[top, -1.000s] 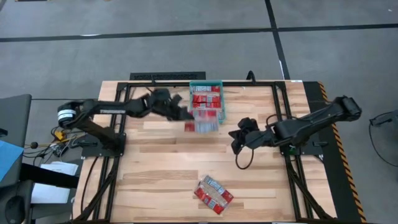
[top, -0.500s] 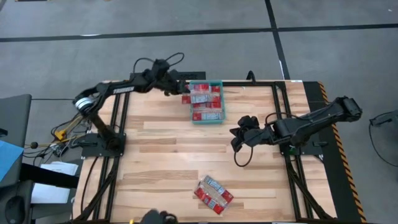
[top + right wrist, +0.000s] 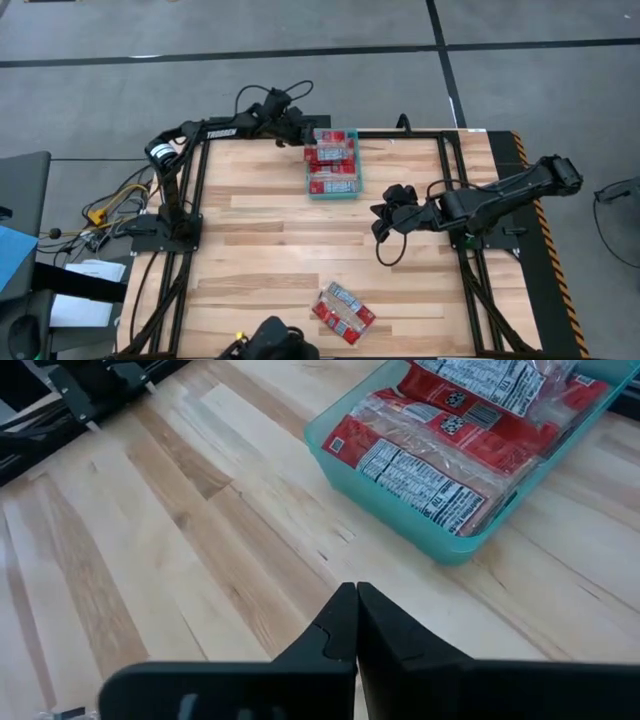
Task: Sort popcorn bags into baskets
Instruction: Put the red popcorn bag into the green bin
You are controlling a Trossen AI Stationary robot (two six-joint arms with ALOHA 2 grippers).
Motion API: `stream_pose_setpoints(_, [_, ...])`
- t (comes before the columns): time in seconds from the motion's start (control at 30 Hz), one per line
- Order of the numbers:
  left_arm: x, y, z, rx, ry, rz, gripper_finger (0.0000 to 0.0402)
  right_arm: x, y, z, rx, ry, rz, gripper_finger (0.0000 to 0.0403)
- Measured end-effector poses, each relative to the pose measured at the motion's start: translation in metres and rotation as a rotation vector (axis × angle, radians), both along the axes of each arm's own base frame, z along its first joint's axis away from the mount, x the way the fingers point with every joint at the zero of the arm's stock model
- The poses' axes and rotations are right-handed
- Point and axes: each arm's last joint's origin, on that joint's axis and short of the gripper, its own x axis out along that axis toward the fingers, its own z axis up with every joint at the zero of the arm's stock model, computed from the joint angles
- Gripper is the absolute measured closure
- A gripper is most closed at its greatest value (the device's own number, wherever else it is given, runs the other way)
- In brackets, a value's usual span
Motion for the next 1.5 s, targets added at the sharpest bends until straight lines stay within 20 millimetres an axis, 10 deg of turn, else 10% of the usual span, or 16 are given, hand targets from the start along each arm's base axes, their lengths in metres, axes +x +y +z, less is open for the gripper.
stream_pose_setpoints(0.27, [0.009,-0.007,0.001,0.074,0.029,0.039,0.0367,0.0,0.0,0.0,-0.002,0.006,0.0,0.0366])
stream_pose_setpoints(0.67, [0.005,-0.001,0.004,0.133,0.042,0.006,0.0201,-0.001,0.0,-0.001,-0.008,0.017,0.002,0.0377])
stream_pose_setpoints(1.13, [-0.009,0.014,0.061,0.158,0.206,-0.21,0.0167,-0.001,0.004,-0.002,-0.005,0.051,0.089,0.0366])
stream_pose_setpoints(1.5, [-0.017,-0.068,0.117,0.191,0.23,-0.579,0.0178,0.02,0.06,-0.027,0.144,0.06,0.407,0.0388])
